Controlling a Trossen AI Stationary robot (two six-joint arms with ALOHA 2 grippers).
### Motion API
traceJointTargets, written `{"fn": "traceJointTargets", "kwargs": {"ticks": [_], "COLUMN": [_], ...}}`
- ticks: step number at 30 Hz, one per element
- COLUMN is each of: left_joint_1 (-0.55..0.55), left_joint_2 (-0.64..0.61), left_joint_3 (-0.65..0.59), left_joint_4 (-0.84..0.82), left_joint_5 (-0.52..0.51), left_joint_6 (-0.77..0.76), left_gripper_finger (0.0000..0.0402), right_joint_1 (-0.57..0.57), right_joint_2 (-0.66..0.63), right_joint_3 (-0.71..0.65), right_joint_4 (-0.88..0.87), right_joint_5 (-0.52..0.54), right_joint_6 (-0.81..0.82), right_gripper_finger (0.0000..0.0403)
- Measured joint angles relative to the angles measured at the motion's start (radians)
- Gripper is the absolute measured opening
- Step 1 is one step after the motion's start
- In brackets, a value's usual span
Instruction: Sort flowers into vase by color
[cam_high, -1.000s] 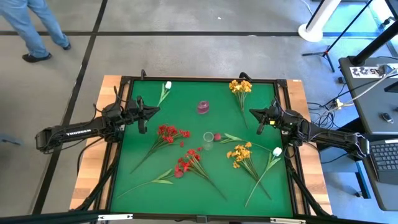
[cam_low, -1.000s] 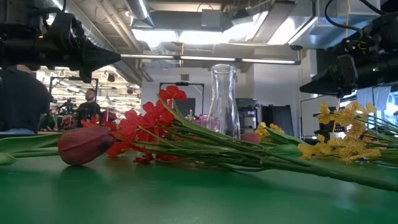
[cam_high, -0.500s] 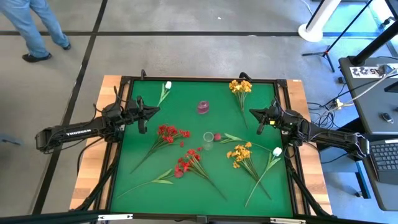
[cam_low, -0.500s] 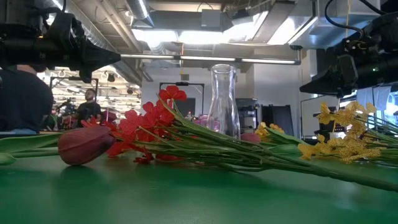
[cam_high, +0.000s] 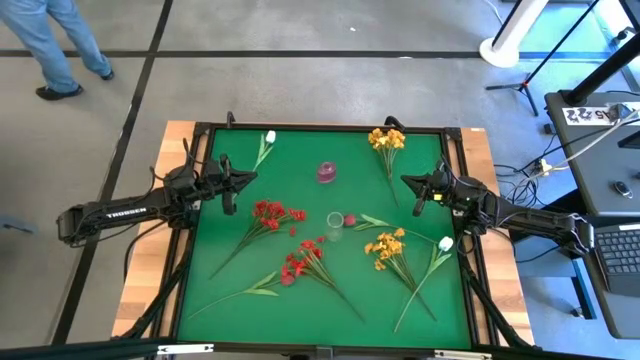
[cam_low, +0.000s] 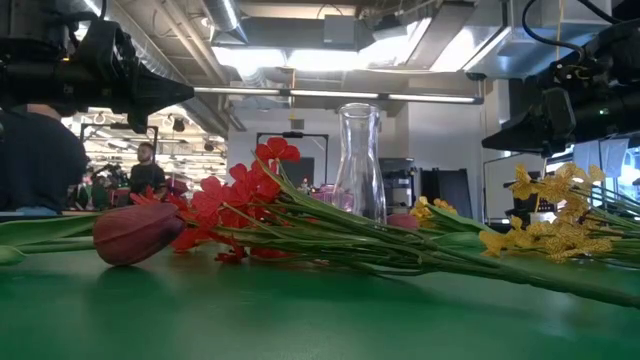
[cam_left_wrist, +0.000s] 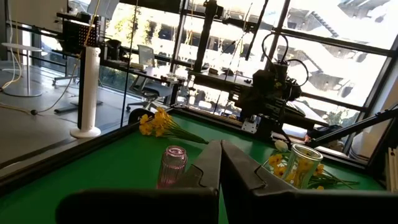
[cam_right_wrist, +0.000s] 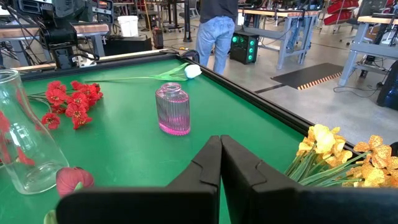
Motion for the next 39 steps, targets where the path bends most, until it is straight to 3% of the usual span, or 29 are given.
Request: {"fn": "traceJointTargets", "kwargs": {"ticks": [11, 17, 20, 25, 33, 39], "left_joint_1": [0.0, 0.0, -0.001, 0.0, -0.022, 0.012], "left_joint_2": [0.0, 0.0, 0.003, 0.154, 0.376, 0.542], "left_joint_3": [0.0, 0.0, 0.059, 0.254, 0.479, 0.615], "left_joint_4": [0.001, -0.004, -0.209, -0.655, -0.702, -0.885], "left_joint_5": [0.002, 0.014, -0.006, -0.18, -0.158, -0.319], "left_joint_6": [-0.003, -0.165, -0.108, -0.024, -0.171, -0.165], "left_gripper_finger": [0.0, 0.0, 0.0002, 0.0033, 0.0067, 0.0069], "right_joint_1": [0.0, 0.0, 0.0, 0.0, 0.0, 0.0], "right_joint_2": [0.0, 0.0, 0.0, 0.0, 0.0, 0.0], "right_joint_3": [0.0, 0.0, 0.0, 0.0, 0.0, 0.0], "right_joint_4": [0.0, 0.0, 0.0, 0.0, 0.0, 0.0], "right_joint_5": [0.0, 0.0, 0.0, 0.0, 0.0, 0.0], "right_joint_6": [0.0, 0.0, 0.0, 0.0, 0.0, 0.0], "right_gripper_finger": [0.001, 0.001, 0.001, 0.001, 0.001, 0.001]}}
